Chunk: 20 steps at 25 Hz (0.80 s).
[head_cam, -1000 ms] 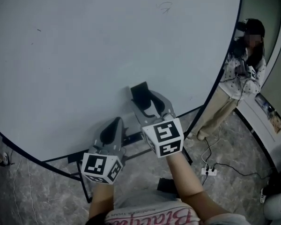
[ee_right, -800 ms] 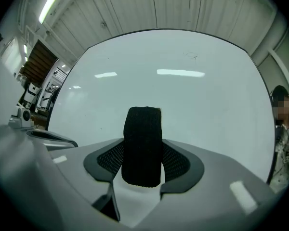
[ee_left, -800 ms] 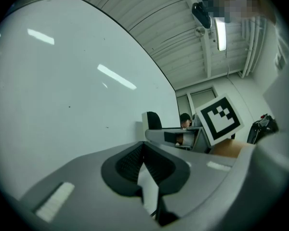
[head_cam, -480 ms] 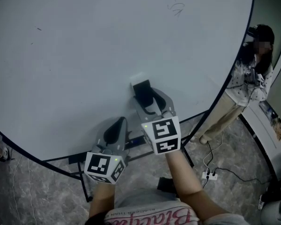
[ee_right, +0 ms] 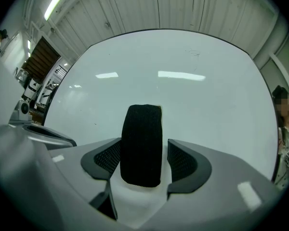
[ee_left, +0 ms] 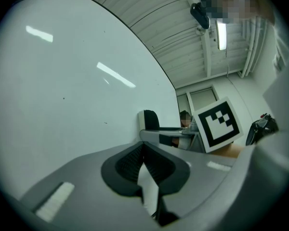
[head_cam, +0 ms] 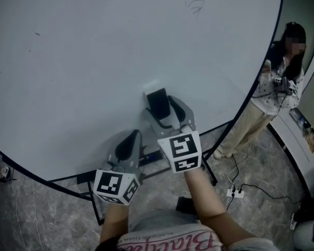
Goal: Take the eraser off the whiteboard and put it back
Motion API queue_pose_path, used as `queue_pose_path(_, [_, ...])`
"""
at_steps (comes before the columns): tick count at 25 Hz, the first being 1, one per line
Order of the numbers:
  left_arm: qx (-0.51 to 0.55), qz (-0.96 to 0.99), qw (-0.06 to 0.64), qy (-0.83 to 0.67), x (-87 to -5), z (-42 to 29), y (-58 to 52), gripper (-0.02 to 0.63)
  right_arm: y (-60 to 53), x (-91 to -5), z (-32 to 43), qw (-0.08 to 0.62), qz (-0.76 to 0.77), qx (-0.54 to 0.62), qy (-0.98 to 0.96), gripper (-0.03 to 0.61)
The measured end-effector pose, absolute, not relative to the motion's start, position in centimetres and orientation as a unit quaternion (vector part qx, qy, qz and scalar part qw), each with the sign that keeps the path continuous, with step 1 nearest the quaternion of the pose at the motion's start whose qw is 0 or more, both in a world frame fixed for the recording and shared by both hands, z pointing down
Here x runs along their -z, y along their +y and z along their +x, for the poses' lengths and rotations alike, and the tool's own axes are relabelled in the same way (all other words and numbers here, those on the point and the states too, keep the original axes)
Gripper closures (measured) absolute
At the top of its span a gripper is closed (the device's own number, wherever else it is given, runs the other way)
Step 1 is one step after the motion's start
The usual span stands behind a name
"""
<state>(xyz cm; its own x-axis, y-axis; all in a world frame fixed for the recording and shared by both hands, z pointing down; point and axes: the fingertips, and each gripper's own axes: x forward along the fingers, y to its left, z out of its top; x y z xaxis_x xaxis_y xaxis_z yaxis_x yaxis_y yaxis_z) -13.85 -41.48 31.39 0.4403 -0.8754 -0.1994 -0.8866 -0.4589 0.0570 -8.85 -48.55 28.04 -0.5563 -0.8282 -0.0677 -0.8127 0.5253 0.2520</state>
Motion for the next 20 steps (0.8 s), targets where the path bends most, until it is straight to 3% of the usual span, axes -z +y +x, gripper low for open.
queue_pose_path(3, [-0.101, -0.849, 0.024, 0.517, -31.5, -13.9, -41.2, 0.614, -48.3, -28.3, -8.6, 0.027, 0.473, 0.118, -0.873, 0.253])
queue_pose_path(9, [-0.107, -0.853, 0.015, 0.510, -31.7, -13.7, -40.7, 0.614, -46.4, -28.7, -7.4, 0.014, 0.487, 0.109, -0.866, 0.273])
queue_pose_path(16, [-0.107, -0.862, 0.008, 0.496, -32.0, -12.5, -39.9, 0.614, -43.4, -29.2, -5.4, -0.015, 0.511, 0.099, -0.854, 0.575])
queue_pose_path(20, [-0.106, -0.866, 0.008, 0.488, -32.1, -11.8, -39.1, 0.614, -41.8, -30.6, -5.1, -0.008, 0.506, 0.092, -0.858, 0.577])
